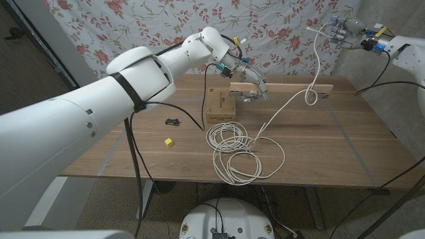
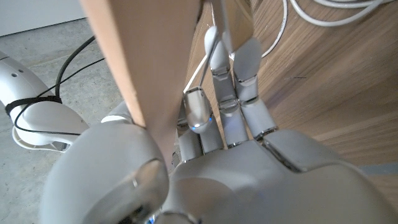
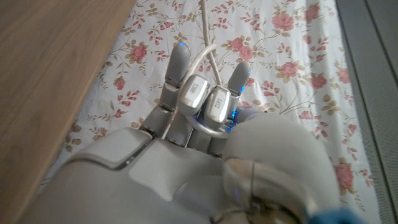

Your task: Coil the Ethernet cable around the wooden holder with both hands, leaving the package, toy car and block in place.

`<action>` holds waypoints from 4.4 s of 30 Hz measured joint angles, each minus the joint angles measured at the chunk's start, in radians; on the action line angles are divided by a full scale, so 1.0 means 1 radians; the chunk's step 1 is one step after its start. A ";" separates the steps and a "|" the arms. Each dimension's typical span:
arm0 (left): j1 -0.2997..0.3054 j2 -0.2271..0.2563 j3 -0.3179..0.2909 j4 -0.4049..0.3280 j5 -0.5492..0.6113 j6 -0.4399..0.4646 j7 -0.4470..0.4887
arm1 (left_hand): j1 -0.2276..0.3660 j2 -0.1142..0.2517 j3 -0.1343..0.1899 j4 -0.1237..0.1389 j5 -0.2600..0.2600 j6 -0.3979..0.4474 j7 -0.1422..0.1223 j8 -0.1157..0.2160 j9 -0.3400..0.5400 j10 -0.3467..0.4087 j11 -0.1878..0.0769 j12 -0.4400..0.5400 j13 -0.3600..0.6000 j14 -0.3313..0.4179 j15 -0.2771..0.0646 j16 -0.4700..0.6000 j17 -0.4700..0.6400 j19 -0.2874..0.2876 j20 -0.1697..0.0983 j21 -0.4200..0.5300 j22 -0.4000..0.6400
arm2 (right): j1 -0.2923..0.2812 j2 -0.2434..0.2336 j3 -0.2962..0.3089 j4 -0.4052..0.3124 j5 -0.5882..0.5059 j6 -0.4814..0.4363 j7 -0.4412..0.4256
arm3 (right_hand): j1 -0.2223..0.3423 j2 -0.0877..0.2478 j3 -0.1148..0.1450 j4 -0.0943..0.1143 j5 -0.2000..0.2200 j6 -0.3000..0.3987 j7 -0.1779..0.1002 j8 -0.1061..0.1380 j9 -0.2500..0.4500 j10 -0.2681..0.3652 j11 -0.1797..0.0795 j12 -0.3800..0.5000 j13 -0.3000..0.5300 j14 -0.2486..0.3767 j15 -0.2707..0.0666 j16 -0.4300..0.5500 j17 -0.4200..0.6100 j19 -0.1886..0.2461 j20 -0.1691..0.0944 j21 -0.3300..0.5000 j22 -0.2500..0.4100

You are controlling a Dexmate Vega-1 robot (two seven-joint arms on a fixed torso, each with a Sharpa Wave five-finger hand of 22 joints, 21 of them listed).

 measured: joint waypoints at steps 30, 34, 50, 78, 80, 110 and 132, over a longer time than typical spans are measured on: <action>0.035 0.020 -0.176 0.032 -0.050 -0.074 0.101 | 0.000 0.000 0.000 0.000 0.000 0.001 0.001 0.007 -0.008 -0.001 -0.001 0.000 0.000 0.013 -0.006 0.001 -0.001 0.009 -0.009 0.000 0.008 | -0.129 0.284 0.073 0.036 -0.217 0.018 -0.744 | 0.000 0.000 0.022 0.000 -0.011 0.004 0.004 0.014 -0.015 0.006 0.006 0.000 0.000 0.000 0.000 0.000 0.000 0.004 0.004 0.008 0.000; 0.036 0.028 -0.194 0.038 -0.050 -0.066 0.132 | 0.000 0.000 0.000 0.000 0.000 0.001 0.001 0.007 -0.008 -0.001 -0.001 0.000 0.000 0.013 -0.006 0.002 -0.001 0.009 -0.009 0.000 0.013 | -0.164 0.335 0.180 0.037 -0.302 0.014 -0.753 | 0.000 0.000 0.024 -0.001 -0.012 0.004 0.004 0.014 -0.016 0.006 0.006 0.000 0.000 0.000 0.000 0.000 0.000 0.004 0.004 0.008 0.000; 0.041 0.034 -0.200 0.045 -0.030 -0.032 0.263 | 0.000 0.000 0.000 0.000 0.008 0.006 -0.002 0.005 -0.014 0.002 0.002 0.000 0.000 0.013 -0.006 0.003 0.000 0.009 -0.009 0.004 0.031 | -0.246 0.388 0.648 0.041 -0.670 -0.028 -0.450 | 0.000 0.000 0.028 0.003 -0.019 0.004 0.004 0.025 -0.023 0.006 0.006 0.000 0.000 0.000 0.000 0.000 0.000 0.004 0.004 0.015 0.000; 0.046 0.014 -0.194 0.047 -0.021 0.033 0.405 | -0.004 0.004 0.009 0.000 0.019 0.006 -0.002 0.011 -0.017 0.004 0.005 0.000 0.000 0.013 -0.006 0.003 0.000 0.009 -0.009 0.004 0.076 | -0.781 0.134 0.525 -0.458 -0.079 0.243 0.112 | -0.008 0.000 0.044 0.000 -0.028 -0.008 0.016 0.033 -0.037 0.011 0.011 0.000 0.000 0.004 0.004 0.000 0.000 0.004 0.004 0.015 0.000; 0.046 0.014 -0.194 0.047 -0.019 0.036 0.417 | -0.007 0.007 0.009 0.000 0.019 0.006 -0.002 0.011 -0.016 0.006 0.006 0.000 0.000 0.013 -0.006 0.003 0.000 0.009 -0.009 0.004 0.076 | -0.810 0.117 0.513 -0.507 -0.079 0.243 0.112 | -0.010 -0.002 0.049 -0.001 -0.028 -0.008 0.016 0.033 -0.037 0.013 0.009 0.000 0.000 0.005 0.005 0.000 0.000 0.008 0.000 0.015 0.000; -0.001 -0.045 -0.068 0.048 0.112 0.121 0.496 | -0.013 0.013 0.016 -0.001 0.019 0.006 -0.002 0.022 -0.011 0.007 0.008 0.000 0.000 0.013 -0.005 0.003 0.001 0.009 -0.009 0.004 0.111 | -1.116 -0.315 0.479 -1.133 0.186 0.398 0.000 | -0.015 -0.004 0.077 0.002 -0.041 -0.004 0.012 0.040 -0.092 0.017 0.005 0.000 0.000 0.013 0.013 0.000 0.000 0.074 -0.008 0.018 -0.009; -0.054 -0.104 0.067 0.047 0.191 0.152 0.472 | -0.013 0.013 0.019 -0.004 0.019 0.006 -0.002 0.025 -0.013 0.008 0.008 0.000 0.000 0.013 -0.006 0.003 0.001 0.009 -0.009 -0.008 0.091 | -0.722 -0.429 0.185 -1.166 0.050 0.130 0.082 | -0.014 -0.004 0.087 0.009 -0.050 -0.008 0.016 0.048 -0.107 0.020 0.009 0.000 0.000 0.017 0.013 0.000 0.000 0.093 -0.014 0.011 -0.009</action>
